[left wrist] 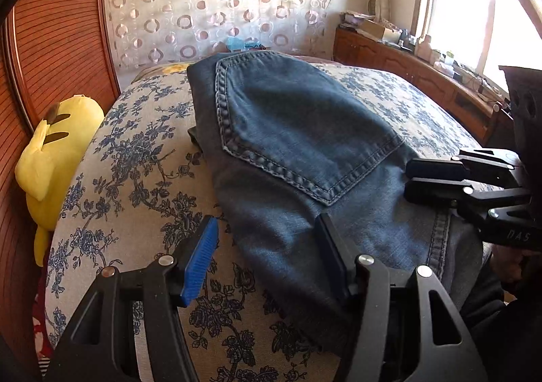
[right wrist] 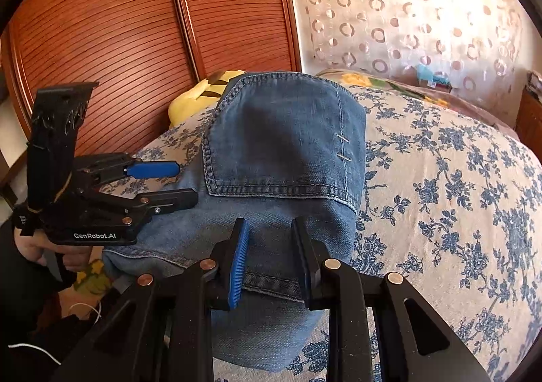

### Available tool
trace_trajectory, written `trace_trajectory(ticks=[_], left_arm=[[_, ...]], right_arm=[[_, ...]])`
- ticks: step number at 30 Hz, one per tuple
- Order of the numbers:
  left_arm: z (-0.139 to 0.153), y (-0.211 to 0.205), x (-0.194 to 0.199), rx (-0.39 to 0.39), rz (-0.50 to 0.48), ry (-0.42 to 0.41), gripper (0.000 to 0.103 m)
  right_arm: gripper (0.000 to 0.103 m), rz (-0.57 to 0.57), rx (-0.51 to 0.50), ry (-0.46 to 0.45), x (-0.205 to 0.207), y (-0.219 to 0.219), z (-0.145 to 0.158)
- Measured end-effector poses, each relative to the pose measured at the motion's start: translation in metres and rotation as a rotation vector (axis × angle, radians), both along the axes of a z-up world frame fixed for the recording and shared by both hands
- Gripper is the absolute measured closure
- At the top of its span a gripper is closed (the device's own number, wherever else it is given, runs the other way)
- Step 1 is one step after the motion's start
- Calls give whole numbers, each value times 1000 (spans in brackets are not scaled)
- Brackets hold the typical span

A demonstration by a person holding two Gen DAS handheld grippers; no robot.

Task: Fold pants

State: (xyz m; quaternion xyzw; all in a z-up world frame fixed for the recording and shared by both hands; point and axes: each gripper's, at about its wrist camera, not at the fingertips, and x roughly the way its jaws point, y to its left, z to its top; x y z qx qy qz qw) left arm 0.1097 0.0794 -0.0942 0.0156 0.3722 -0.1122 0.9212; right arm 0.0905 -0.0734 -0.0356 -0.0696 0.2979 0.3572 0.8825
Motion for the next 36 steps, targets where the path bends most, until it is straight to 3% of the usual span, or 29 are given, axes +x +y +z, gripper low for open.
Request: trace_trajectory(ticks=[7, 15, 24, 36], left_arm=[[4, 5, -4, 0, 18, 0, 43], [-1, 11, -5, -12, 31, 8, 43], [-5, 16, -6, -48, 44, 11, 42], [-7, 21, -7, -62, 55, 9, 41]], right_arm=[[76, -4, 28, 5, 6, -13, 11], [76, -10, 26, -14, 59, -8, 39], [75, -27, -128, 63, 104, 29, 7], [38, -79, -55, 45, 138, 29, 22]])
